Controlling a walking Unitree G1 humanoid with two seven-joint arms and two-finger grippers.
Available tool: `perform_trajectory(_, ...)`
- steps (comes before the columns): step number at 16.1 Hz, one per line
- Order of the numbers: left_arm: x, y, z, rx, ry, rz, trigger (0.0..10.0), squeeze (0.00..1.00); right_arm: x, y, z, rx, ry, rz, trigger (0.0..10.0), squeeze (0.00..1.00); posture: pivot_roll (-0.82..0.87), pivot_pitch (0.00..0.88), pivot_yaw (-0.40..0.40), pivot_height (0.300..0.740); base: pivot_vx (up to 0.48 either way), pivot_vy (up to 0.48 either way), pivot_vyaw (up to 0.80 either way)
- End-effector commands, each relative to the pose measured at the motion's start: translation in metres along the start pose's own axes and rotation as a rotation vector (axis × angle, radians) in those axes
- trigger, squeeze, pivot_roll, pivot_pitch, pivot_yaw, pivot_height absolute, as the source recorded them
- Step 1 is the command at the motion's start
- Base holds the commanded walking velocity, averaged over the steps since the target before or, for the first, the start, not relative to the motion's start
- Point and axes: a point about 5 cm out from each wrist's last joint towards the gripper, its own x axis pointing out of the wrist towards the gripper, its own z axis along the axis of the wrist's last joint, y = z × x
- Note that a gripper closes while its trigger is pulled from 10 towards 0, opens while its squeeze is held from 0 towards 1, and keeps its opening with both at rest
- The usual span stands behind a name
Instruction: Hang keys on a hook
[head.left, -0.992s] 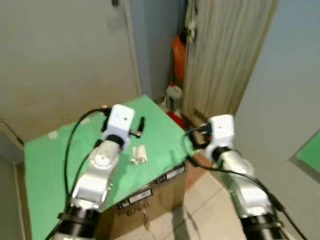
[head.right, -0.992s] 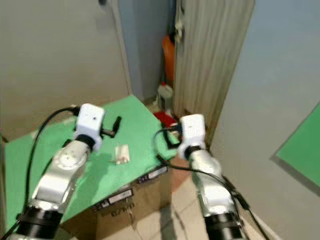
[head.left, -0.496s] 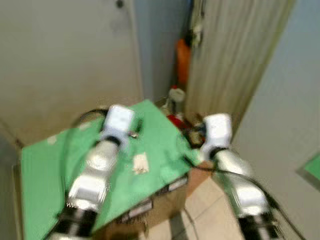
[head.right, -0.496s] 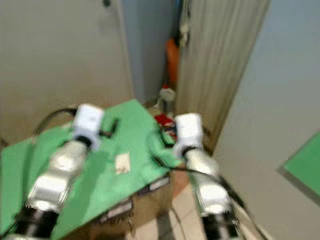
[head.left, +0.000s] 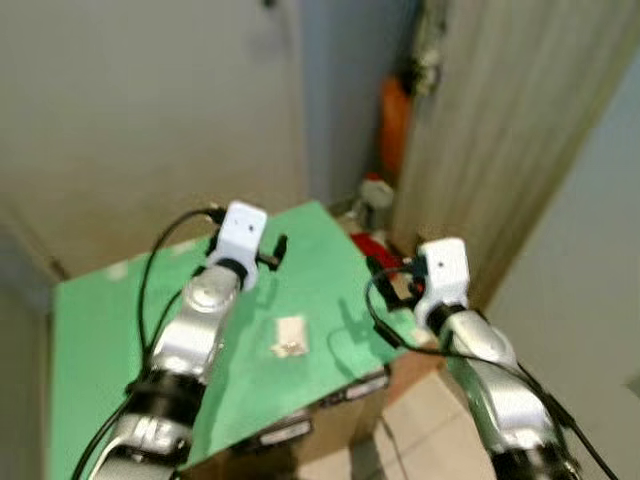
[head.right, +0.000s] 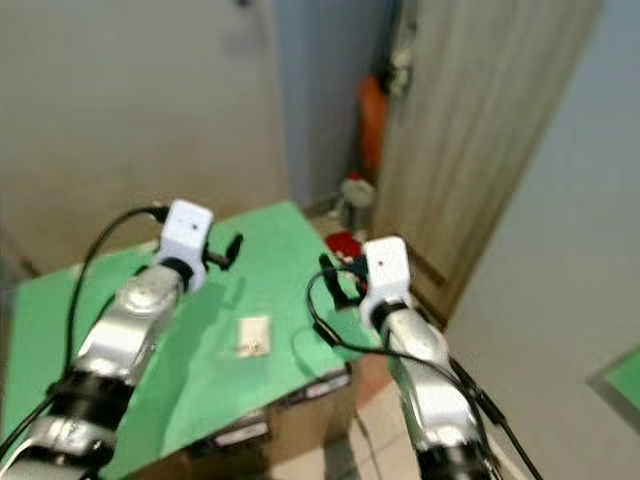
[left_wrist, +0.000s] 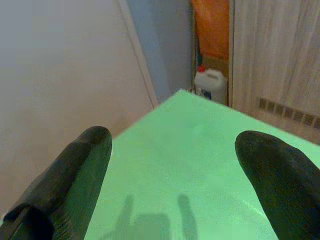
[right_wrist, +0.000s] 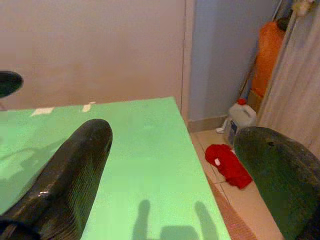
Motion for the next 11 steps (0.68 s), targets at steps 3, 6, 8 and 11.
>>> perform_trajectory(3, 0.008, -0.014, -0.007, -0.027, 0.021, -0.041, 10.0, 0.0, -0.017, -0.008, 0.001, -0.009, 0.021, -0.015, 10.0, 0.0, -0.12, 0.021, 0.016, 0.74, 0.0, 0.0, 0.0)
perform_trajectory(6, 0.007, -0.032, -0.03, -0.004, 0.071, -0.059, 10.0, 0.0, -0.045, -0.018, 0.002, -0.03, 0.018, -0.046, 10.0, 0.0, -0.17, 0.085, -0.018, 0.74, 0.0, 0.0, 0.0)
perform_trajectory(8, 0.004, -0.04, -0.043, 0.006, 0.111, -0.049, 10.0, 0.0, -0.059, -0.031, 0.003, -0.018, 0.023, -0.096, 10.0, 0.0, -0.19, 0.108, -0.044, 0.74, 0.0, 0.0, 0.0)
perform_trajectory(11, -0.002, -0.042, -0.052, 0.001, 0.138, -0.007, 10.0, 0.0, -0.064, -0.036, 0.003, -0.031, 0.058, -0.087, 10.0, 0.0, -0.2, 0.108, -0.066, 0.74, 0.0, 0.0, 0.0)
